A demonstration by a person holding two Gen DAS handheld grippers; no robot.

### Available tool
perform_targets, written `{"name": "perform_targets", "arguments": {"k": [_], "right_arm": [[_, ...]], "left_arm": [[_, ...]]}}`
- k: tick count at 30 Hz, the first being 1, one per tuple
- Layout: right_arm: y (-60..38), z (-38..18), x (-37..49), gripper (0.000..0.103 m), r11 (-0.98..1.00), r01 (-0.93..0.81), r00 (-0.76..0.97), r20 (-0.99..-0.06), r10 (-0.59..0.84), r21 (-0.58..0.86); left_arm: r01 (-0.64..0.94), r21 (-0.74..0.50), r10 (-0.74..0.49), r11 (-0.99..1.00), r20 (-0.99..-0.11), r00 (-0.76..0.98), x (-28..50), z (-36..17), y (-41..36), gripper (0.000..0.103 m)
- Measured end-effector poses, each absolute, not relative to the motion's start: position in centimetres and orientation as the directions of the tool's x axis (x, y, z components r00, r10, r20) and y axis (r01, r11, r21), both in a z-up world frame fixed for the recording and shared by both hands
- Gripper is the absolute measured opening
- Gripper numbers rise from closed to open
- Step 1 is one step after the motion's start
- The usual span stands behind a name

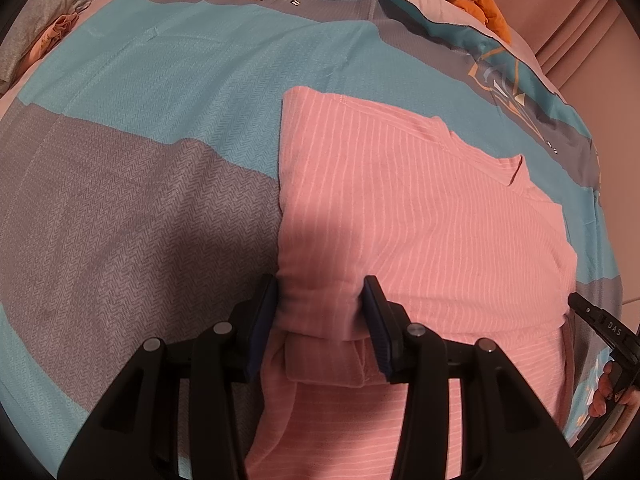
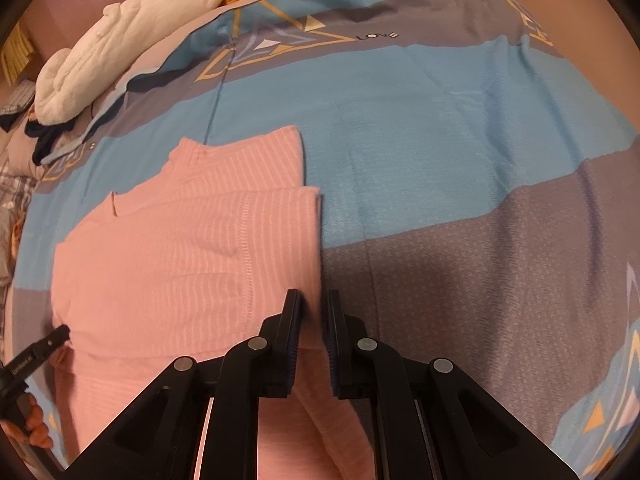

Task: Fold small clothes
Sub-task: 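Open the right gripper and release the folded side, then move the left gripper to the shirt's hem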

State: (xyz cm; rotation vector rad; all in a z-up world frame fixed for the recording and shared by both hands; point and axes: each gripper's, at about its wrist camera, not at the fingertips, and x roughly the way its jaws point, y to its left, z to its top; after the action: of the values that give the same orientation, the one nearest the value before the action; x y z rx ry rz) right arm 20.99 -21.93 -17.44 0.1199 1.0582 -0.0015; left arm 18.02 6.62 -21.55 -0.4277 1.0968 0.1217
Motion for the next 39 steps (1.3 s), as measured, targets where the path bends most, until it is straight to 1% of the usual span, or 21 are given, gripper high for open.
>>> {"name": "perform_targets", "arguments": {"k": [17, 21, 26, 29, 31, 32, 33, 34, 35, 37, 38, 39], "right_arm": [[-22.2, -18.3, 21.0, 0.007, 0.991, 0.075, 0.492, -0.869, 0.059, 0.110], [-22.5, -17.8, 20.5, 0.007, 0.990, 0.075, 0.506, -0.860, 0.065, 0.118], [-22.9, -16.3, 19.4, 0.007, 0.993, 0.064, 0.544, -0.838, 0.048, 0.098], [-23.1, -14.9, 18.5, 0.007, 0.994, 0.045, 0.576, -0.815, 0.055, 0.098], [-23.3, -13.5, 17.4, 0.015, 0.993, 0.023, 0.607, -0.791, 0.080, 0.118], [-23.3, -13.2, 17.2, 0.024, 0.992, 0.017, 0.616, -0.783, 0.086, 0.123], [-23.4, -12.5, 16.7, 0.034, 0.991, 0.008, 0.632, -0.769, 0.097, 0.132], [-23.5, -12.0, 16.2, 0.039, 0.990, -0.001, 0.647, -0.755, 0.108, 0.141], [-23.4, -11.5, 15.9, 0.044, 0.989, -0.010, 0.659, -0.743, 0.118, 0.149], [-23.4, -10.2, 14.7, 0.048, 0.987, -0.035, 0.685, -0.715, 0.138, 0.158], [-23.4, -9.6, 14.2, 0.053, 0.987, -0.042, 0.697, -0.703, 0.139, 0.154], [-23.3, -9.1, 13.7, 0.061, 0.988, -0.048, 0.712, -0.688, 0.137, 0.147]], "left_arm": [[-0.313, -0.270, -0.101, 0.910, -0.880, 0.465, 17.9, -21.4, 6.3, 0.046], [-0.328, -0.279, -0.109, 0.903, -0.885, 0.453, 17.5, -21.1, 6.3, 0.049], [-0.315, -0.238, -0.072, 0.919, -0.885, 0.460, 16.4, -19.8, 5.5, 0.050], [-0.291, -0.229, -0.062, 0.929, -0.870, 0.489, 15.4, -18.4, 5.0, 0.056], [-0.270, -0.255, -0.081, 0.928, -0.849, 0.523, 14.5, -17.0, 5.0, 0.066], [-0.263, -0.262, -0.085, 0.928, -0.840, 0.536, 14.1, -16.5, 5.0, 0.068], [-0.255, -0.268, -0.088, 0.929, -0.830, 0.551, 13.7, -15.9, 4.9, 0.072], [-0.246, -0.272, -0.089, 0.930, -0.818, 0.568, 13.1, -15.1, 4.8, 0.077], [-0.242, -0.273, -0.089, 0.931, -0.812, 0.576, 12.8, -14.7, 4.7, 0.079], [-0.224, -0.275, -0.089, 0.935, -0.794, 0.601, 11.6, -13.5, 4.5, 0.085], [-0.220, -0.274, -0.089, 0.936, -0.790, 0.607, 11.4, -13.2, 4.4, 0.087], [-0.214, -0.274, -0.088, 0.937, -0.782, 0.617, 10.9, -12.6, 4.3, 0.090]]}}
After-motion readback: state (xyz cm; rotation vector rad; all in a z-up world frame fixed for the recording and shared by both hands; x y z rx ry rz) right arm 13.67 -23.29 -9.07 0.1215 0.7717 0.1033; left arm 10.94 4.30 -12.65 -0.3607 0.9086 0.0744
